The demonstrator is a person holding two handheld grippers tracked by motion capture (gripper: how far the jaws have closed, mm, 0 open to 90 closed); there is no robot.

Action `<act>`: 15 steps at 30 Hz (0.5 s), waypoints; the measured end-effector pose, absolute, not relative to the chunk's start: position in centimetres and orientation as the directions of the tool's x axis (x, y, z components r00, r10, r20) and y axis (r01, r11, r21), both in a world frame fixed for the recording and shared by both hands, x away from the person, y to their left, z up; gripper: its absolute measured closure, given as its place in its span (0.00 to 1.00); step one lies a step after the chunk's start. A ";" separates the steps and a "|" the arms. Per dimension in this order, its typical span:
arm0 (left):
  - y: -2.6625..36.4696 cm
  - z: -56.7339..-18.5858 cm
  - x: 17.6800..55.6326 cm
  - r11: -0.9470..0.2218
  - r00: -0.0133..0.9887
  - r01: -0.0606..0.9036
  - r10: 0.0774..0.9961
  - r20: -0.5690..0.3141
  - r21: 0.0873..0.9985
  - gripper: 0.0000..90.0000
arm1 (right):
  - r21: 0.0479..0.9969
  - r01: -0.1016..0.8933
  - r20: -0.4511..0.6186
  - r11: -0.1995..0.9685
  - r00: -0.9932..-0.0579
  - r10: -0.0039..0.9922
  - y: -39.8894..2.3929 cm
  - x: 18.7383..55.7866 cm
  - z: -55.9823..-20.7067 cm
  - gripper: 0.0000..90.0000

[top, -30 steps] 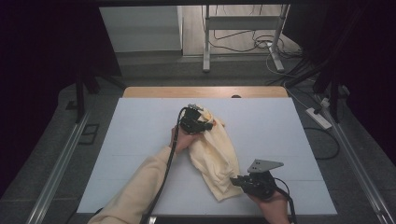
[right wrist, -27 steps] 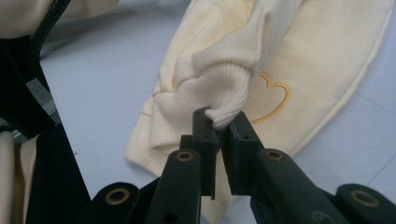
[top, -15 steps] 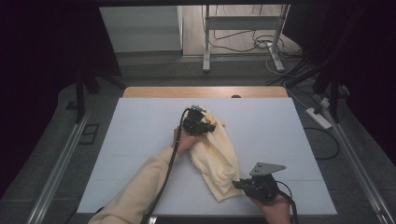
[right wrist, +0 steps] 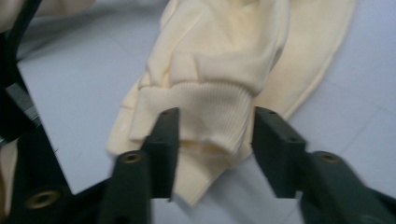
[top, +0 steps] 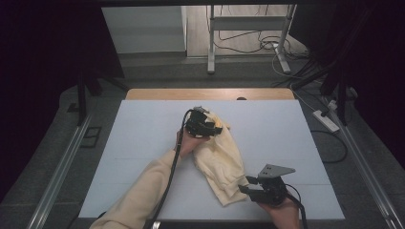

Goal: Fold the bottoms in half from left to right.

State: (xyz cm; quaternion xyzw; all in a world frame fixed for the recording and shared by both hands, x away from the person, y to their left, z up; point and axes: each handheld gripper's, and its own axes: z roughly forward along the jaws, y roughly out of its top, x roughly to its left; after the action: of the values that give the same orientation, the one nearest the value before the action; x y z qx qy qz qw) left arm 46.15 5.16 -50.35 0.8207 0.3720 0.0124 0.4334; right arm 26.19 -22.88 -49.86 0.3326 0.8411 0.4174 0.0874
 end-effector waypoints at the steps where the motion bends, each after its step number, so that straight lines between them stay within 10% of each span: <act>1: 5.3 -50.2 46.0 -0.352 0.727 0.595 0.619 -0.297 0.723 0.46 | 0.762 0.487 0.127 0.427 -0.759 0.639 -23.0 26.3 -49.7 0.49; 15: 8.4 -49.5 43.5 -0.370 0.731 0.559 0.642 -0.230 0.742 0.40 | 0.775 0.484 0.139 0.407 -0.759 0.636 -21.8 28.7 -48.7 0.40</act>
State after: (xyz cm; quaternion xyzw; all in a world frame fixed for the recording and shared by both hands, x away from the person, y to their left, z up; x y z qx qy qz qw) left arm 43.50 8.35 -49.46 0.8263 0.3636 0.0486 0.4274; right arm 28.68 -21.77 -48.69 0.3355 0.8342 0.4286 0.0889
